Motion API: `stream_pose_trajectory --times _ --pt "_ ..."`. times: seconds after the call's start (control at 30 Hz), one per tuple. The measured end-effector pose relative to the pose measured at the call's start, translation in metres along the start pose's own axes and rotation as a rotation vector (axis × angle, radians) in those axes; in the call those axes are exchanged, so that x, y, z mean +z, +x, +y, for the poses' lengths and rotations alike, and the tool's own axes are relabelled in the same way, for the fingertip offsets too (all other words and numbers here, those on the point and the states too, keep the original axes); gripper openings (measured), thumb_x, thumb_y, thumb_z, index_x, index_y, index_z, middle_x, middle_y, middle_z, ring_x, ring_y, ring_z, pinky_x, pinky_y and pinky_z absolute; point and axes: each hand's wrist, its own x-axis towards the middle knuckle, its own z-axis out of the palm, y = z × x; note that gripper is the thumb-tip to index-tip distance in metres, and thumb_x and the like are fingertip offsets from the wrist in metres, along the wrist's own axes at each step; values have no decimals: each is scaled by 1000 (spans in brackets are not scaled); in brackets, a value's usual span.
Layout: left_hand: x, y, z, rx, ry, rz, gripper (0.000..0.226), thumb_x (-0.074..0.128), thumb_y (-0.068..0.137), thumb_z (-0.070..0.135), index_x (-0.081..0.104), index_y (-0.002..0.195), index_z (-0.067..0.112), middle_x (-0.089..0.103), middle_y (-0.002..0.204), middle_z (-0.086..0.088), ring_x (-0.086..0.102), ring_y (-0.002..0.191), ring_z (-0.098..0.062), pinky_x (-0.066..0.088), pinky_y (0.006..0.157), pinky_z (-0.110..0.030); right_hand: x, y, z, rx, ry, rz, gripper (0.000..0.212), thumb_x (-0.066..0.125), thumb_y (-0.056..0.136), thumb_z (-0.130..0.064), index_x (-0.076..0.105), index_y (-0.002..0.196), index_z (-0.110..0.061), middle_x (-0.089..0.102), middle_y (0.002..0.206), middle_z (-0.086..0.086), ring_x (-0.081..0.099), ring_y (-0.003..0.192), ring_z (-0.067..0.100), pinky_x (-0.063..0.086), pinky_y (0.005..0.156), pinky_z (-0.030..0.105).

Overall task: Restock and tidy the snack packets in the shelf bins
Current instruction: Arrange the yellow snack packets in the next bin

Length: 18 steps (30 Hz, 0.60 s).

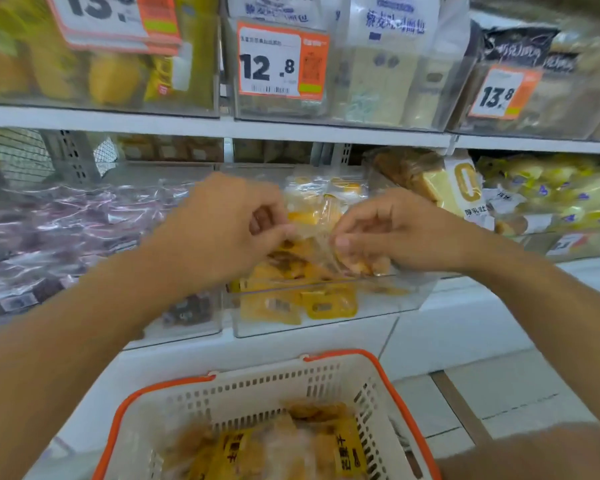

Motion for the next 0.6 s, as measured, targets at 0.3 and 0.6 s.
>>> stream_pose_trajectory --times 0.3,0.6 --pt "48 24 -65 -201 471 -211 63 26 78 73 63 110 33 59 101 10 52 109 -13 52 88 -38 10 188 84 -44 -822 -157 74 32 94 -73 37 153 -28 37 159 0 32 146 26 30 117 43" --pt "55 31 -76 -202 449 -100 65 47 73 56 58 129 25 56 132 5 39 133 -13 29 107 -20 57 255 81 266 -597 -487 91 37 51 -102 56 105 -31 62 122 0 57 98 19 49 96 44"
